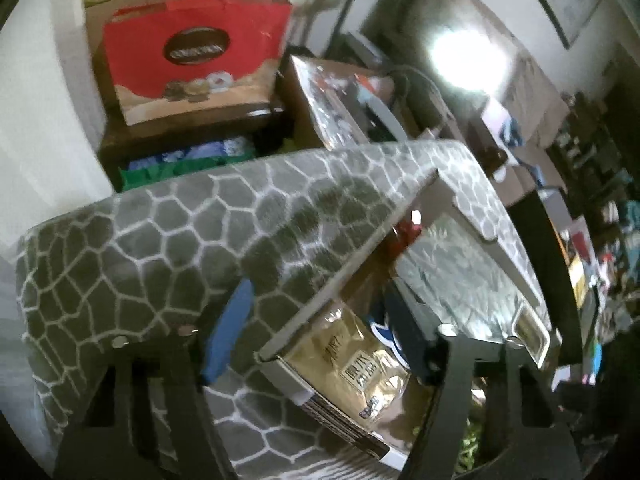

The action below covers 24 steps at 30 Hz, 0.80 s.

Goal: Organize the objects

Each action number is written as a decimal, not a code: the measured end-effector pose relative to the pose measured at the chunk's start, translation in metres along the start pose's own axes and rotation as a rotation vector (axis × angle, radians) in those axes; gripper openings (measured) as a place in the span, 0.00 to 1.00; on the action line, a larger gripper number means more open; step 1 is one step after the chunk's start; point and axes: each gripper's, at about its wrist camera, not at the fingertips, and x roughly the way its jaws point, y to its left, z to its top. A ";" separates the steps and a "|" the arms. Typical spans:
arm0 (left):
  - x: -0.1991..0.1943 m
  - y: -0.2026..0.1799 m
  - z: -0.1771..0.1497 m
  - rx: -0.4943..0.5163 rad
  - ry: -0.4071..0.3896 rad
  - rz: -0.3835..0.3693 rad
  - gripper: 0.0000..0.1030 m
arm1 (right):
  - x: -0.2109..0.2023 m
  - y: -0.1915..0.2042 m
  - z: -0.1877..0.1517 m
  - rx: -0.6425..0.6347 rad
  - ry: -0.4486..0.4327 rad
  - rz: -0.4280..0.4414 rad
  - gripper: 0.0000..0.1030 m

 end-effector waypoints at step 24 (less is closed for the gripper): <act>-0.038 -0.020 -0.039 -0.077 -0.086 -0.006 0.39 | 0.000 -0.018 0.082 -0.059 -0.118 -0.175 0.43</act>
